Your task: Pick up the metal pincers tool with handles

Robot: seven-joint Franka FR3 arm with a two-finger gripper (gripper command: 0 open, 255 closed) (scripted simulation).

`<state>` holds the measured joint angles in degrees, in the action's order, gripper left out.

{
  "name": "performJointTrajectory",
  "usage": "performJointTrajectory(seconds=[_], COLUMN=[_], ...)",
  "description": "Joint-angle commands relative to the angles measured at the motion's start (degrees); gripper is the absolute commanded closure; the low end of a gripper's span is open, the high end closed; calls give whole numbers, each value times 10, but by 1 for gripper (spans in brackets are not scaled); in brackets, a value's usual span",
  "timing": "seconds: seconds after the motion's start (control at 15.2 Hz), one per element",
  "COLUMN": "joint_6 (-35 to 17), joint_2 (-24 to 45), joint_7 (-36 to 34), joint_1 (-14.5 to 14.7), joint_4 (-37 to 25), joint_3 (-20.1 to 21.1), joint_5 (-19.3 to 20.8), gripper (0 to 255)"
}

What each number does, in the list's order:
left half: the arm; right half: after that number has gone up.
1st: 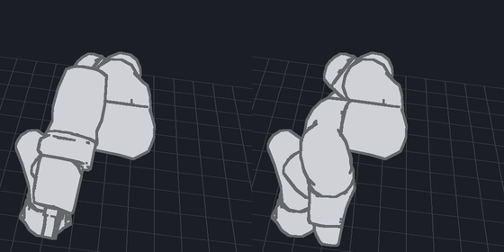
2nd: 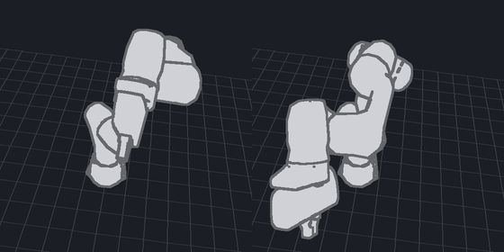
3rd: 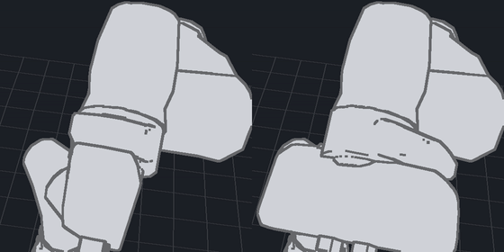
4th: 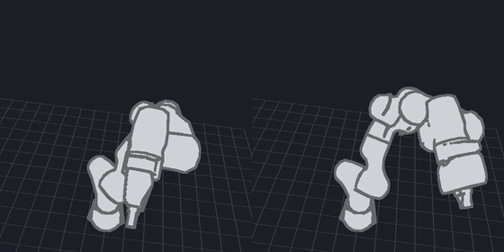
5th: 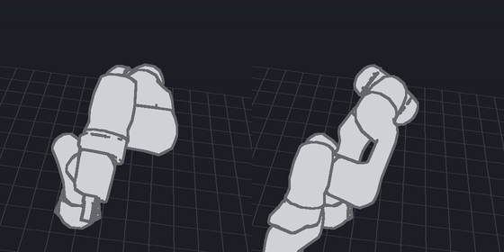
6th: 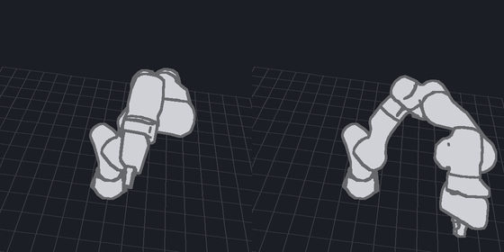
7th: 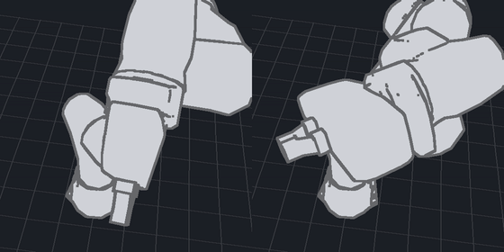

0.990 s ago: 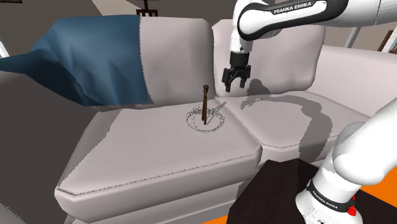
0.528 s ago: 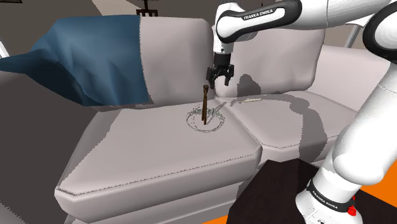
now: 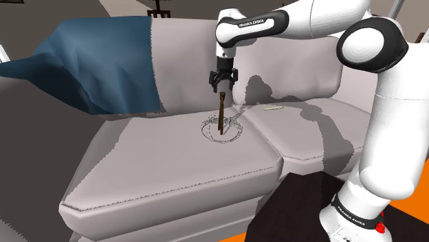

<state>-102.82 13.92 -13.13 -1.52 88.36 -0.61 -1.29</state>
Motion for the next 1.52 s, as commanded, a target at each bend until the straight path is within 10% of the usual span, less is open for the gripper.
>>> performJointTrajectory(seconds=[0.0, 0.46, 0.53, 1.45], joint_6=[-12, -54, -53, -17], joint_2=[9, 12, 14, 9], joint_7=[-1, 0, 0, -1], joint_1=[0, 0, 0, 0], joint_4=[3, 41, 39, 7], joint_3=[0, 0, 0, 0], joint_5=[0, -1, -1, 0], gripper=[0, 0, 255, 255])
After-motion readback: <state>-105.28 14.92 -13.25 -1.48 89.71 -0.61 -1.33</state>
